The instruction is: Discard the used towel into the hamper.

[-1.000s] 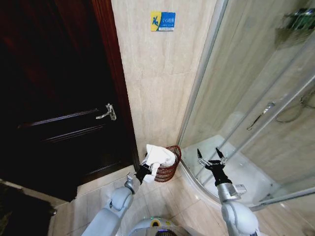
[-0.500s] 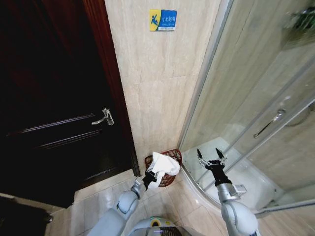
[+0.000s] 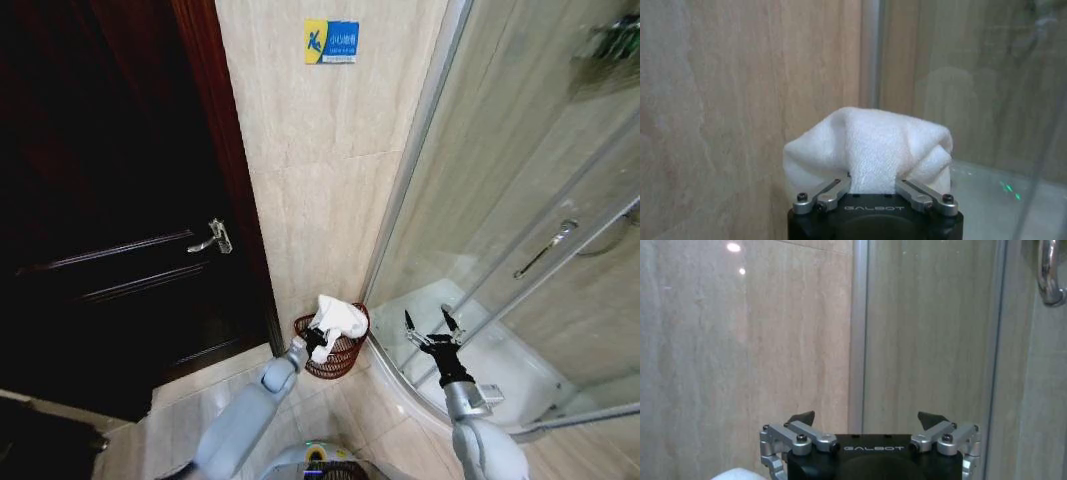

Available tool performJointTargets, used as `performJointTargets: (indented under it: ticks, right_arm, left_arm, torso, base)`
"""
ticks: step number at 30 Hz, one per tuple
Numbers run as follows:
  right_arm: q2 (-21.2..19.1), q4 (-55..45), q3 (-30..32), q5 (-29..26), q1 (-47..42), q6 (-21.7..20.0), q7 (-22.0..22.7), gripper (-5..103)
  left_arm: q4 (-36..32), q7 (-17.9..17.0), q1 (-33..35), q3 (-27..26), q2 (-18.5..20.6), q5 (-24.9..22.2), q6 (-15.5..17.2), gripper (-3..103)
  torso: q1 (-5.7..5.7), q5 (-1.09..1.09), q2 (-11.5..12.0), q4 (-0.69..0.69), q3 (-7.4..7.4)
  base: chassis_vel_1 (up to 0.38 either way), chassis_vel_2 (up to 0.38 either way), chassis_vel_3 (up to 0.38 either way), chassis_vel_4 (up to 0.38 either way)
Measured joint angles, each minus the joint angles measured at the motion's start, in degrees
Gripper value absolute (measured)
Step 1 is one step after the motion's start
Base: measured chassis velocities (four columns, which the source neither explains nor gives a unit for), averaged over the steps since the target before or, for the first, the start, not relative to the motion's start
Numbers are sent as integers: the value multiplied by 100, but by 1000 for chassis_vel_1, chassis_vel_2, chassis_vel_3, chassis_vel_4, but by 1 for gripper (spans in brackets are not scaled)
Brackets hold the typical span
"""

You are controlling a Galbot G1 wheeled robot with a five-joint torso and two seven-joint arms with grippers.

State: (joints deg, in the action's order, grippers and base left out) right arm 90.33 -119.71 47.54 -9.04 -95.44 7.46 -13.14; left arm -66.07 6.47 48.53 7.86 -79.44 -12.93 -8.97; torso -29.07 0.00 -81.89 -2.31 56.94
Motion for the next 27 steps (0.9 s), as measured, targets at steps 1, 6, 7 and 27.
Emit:
performJointTargets:
  ticks: [1,6,7,27]
  right_arm:
    - [0,0,0,0,0,0,0,100]
    - [97,55,4,118,177,-65,37,100]
    - [131,62,-26,217,240,-96,60,100]
    - [175,81,-98,363,393,-152,87,100]
  left_arm:
    - [0,0,0,0,0,0,0,9]
    - [842,77,-471,50,-323,-49,-318,9]
    - [1234,139,-659,70,-485,-55,-505,9]
    - [3630,193,-1430,-154,-1296,758,-1417,24]
  torso:
    - [0,0,0,0,0]
    - [0,0,0,-1,0]
    - [-1,1,1,-1,1]
    - [0,-1,1,-1,0]
  base:
    - [0,0,0,0]
    - [0,0,0,0]
    - [0,0,0,0]
    - [0,0,0,0]
